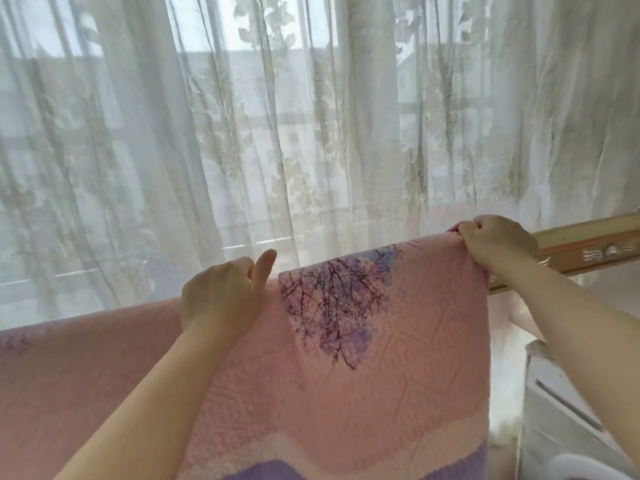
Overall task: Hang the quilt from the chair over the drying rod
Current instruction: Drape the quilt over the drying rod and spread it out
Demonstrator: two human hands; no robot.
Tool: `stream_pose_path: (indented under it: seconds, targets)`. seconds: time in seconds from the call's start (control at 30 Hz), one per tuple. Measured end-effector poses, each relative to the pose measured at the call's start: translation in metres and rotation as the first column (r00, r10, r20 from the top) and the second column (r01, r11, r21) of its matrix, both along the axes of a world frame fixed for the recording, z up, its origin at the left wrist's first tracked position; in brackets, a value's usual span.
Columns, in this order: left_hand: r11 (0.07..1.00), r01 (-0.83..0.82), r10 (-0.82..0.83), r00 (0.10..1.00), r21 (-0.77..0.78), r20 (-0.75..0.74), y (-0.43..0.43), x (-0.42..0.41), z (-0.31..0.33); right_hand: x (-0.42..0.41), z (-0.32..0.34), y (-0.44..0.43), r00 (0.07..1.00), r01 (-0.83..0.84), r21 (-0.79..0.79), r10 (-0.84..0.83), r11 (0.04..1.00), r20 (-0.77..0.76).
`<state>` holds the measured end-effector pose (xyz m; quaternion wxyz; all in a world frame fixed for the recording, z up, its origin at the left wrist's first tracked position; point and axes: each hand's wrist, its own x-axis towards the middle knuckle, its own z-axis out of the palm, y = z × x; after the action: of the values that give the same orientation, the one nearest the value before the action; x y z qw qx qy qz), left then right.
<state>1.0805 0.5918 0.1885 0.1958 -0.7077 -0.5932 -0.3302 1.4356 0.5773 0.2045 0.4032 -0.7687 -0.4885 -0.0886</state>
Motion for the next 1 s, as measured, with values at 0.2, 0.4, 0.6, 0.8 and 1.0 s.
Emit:
stream_pose_path:
  seconds: [0.2,0.4,0.6,0.8,1.0]
  targets:
    - [0.993,-0.076,0.084,0.993,-0.091,0.083,0.004,0.018,0.011,0.017,0.004,0.01,0.995,-0.074,-0.185,0.086,0.98,0.059]
    - [0.989,0.137,-0.132,0.987,-0.051,0.096,0.005,0.111,0.018,0.022,0.006,0.02,0.967,-0.25,-0.157,0.239,0.956,-0.085]
    - [0.992,0.1,-0.09,0.989,-0.076,0.119,0.01,0.128,0.015,0.051,0.021,0.023,0.88,-0.344,0.015,0.328,0.939,-0.343]
    - [0.983,-0.054,0.079,0.987,-0.173,0.141,0.022,0.107,0.016,0.069,0.006,0.032,0.972,-0.233,0.109,0.236,0.966,-0.017]
    - [0.977,-0.046,0.071,0.991,-0.209,0.116,0.034,0.1,0.016,0.07,-0.006,0.039,0.951,-0.183,0.062,0.161,0.981,0.264]
